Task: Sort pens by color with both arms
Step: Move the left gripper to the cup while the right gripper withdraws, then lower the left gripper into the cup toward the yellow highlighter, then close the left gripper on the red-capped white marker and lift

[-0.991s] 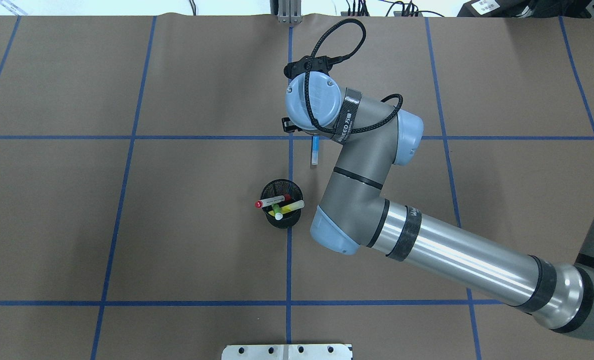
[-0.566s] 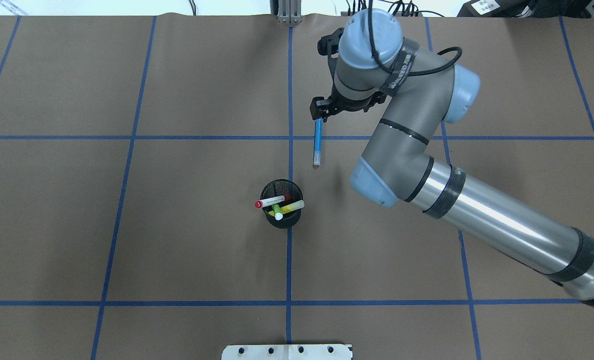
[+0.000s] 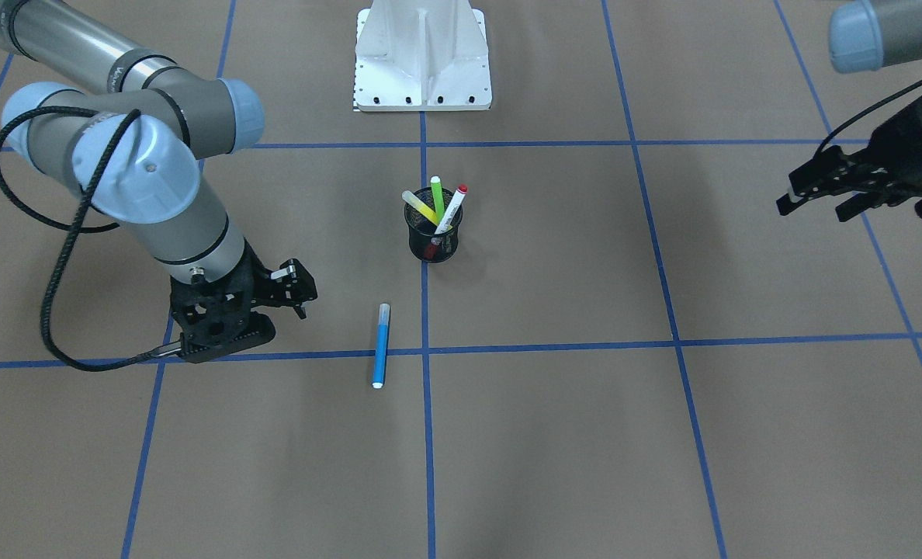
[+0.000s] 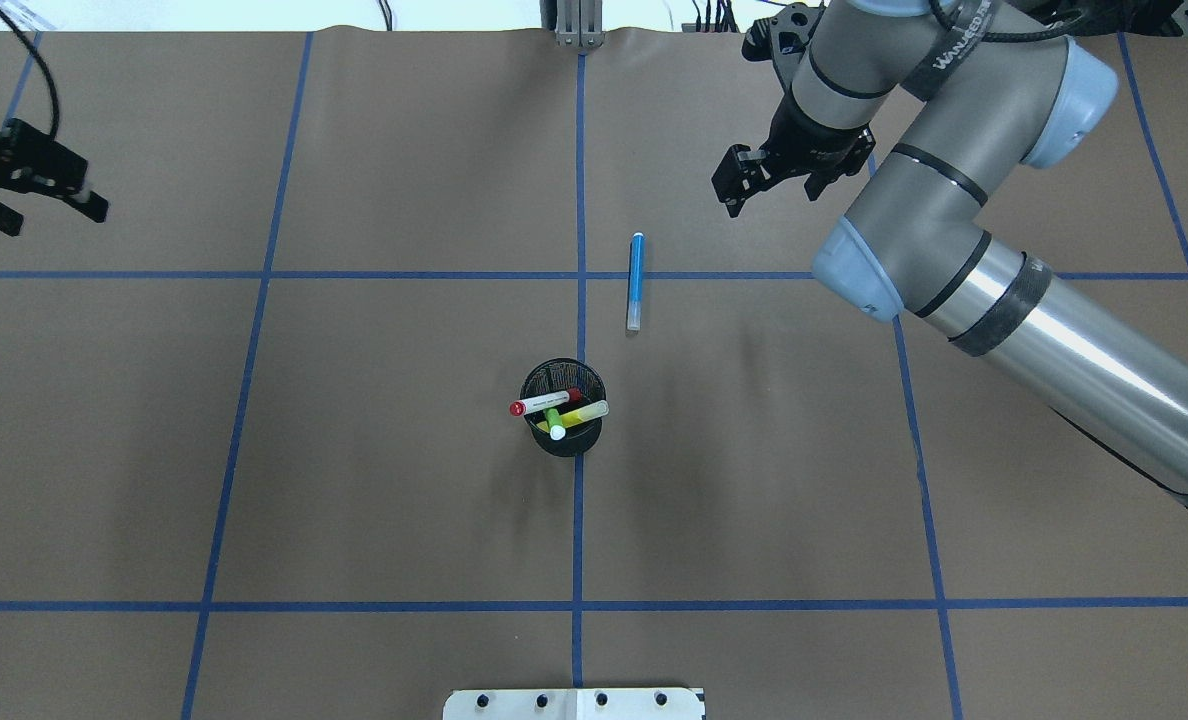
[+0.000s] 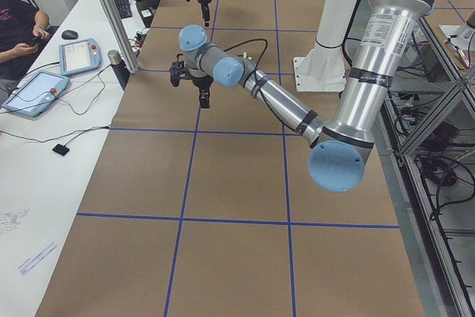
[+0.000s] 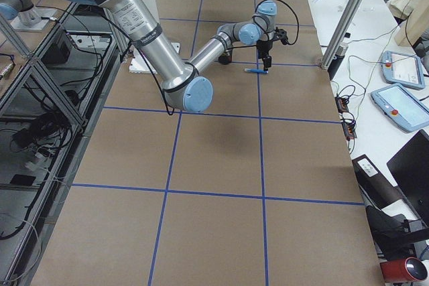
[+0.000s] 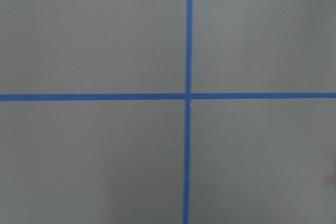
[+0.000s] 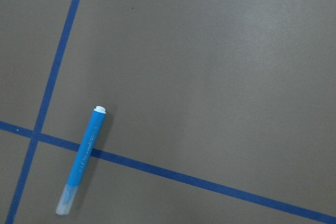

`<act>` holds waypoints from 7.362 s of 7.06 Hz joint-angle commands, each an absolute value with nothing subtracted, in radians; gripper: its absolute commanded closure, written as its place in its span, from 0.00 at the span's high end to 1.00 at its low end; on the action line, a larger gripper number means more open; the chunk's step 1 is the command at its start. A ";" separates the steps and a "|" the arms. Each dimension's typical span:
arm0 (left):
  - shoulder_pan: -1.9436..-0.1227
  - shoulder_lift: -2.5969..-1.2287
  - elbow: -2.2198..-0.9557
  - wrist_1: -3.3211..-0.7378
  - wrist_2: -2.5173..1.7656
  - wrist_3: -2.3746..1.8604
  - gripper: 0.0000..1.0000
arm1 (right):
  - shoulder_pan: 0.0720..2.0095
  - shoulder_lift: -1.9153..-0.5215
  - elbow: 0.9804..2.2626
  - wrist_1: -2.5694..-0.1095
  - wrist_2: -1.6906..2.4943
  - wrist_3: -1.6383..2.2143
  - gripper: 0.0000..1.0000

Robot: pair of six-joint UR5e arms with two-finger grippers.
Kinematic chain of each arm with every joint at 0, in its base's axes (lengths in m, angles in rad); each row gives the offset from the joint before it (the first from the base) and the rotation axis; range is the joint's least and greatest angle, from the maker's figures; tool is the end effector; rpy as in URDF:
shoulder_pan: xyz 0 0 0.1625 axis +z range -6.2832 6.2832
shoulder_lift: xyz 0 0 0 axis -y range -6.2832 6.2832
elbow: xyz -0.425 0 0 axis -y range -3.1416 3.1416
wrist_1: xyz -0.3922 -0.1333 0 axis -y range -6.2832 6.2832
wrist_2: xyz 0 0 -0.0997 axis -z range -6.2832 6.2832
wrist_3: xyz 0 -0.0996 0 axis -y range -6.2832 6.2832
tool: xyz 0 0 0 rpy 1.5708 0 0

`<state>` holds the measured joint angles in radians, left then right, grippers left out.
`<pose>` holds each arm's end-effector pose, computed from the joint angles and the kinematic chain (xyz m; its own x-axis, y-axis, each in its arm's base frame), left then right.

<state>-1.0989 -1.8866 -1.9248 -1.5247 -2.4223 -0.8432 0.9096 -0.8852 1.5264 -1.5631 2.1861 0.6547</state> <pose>0.2020 -0.5242 0.3180 0.5330 -0.0805 -0.8423 0.0437 0.9968 -0.0676 -0.3774 -0.6085 0.2614 0.6393 -0.2332 0.7328 0.1261 0.9718 0.1993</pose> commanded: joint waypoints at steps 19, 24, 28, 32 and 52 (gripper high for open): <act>-0.618 -2.264 -1.692 -1.641 -2.184 -0.908 0.73 | 0.894 -0.871 1.549 -1.595 2.120 0.845 1.00; -0.575 -2.272 -1.695 -1.640 -2.160 -0.908 0.68 | 0.890 -0.887 1.569 -1.598 2.109 0.853 1.00; -0.563 -2.266 -1.692 -1.640 -2.146 -0.911 0.57 | 0.890 -0.888 1.568 -1.598 2.108 0.853 1.00; -0.551 -2.272 -1.690 -1.635 -2.138 -0.913 0.37 | 0.890 -0.888 1.568 -1.598 2.108 0.853 1.00; -0.672 -2.336 -1.824 -1.520 -2.129 -1.078 0.11 | 0.890 -0.887 1.571 -1.598 2.106 0.853 1.00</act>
<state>-0.6402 -2.3150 -1.8486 -1.5137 -2.1298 -1.0405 0.8897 -0.8872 1.5705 -1.5984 2.1062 0.8529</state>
